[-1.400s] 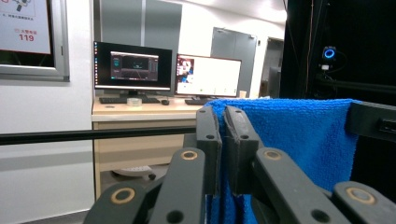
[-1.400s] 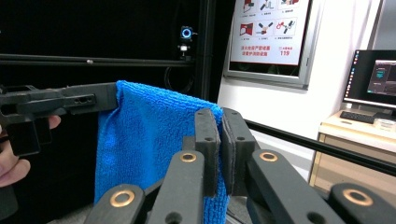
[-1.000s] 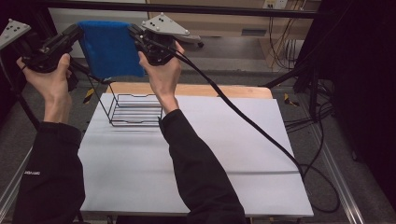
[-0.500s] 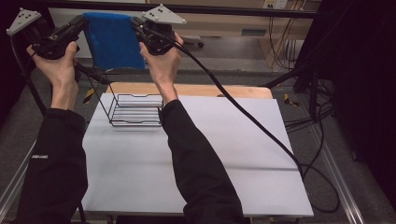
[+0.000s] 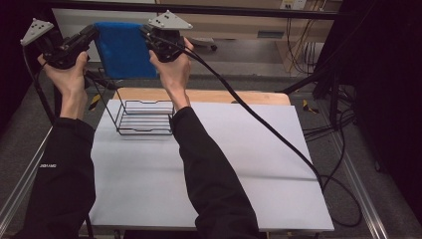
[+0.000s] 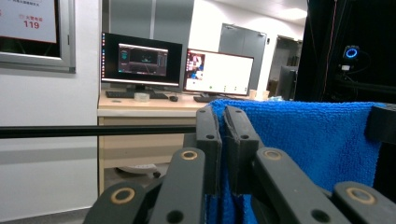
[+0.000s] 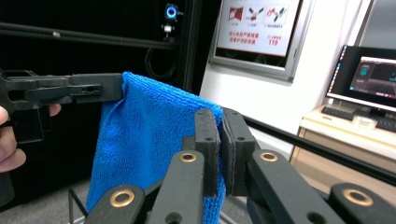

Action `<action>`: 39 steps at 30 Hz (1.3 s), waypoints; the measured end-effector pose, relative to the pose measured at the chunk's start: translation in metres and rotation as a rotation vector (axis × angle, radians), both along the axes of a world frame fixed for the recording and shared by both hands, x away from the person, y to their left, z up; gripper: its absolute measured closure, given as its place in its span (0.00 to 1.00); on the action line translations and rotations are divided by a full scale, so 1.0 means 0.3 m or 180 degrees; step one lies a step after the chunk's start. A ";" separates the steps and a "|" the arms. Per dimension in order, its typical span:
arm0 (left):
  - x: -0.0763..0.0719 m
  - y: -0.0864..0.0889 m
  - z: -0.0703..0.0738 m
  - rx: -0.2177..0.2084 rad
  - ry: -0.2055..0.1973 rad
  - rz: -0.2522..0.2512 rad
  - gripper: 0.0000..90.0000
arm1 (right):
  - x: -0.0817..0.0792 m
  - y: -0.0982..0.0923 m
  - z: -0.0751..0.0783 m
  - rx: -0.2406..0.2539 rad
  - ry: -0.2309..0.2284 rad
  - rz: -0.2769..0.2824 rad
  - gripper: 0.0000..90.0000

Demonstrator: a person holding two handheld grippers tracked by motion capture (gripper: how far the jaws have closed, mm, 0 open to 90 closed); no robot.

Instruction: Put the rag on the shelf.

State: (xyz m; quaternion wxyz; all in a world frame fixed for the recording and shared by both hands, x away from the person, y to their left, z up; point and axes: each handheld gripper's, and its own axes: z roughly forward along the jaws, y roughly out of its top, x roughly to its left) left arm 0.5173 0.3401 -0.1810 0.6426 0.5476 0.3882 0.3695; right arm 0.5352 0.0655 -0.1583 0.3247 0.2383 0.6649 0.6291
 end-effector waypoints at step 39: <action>-0.139 0.050 -0.172 0.0432 0.0168 -0.0282 0.93 | -0.091 -0.029 -0.146 -0.0157 0.0631 0.0364 0.96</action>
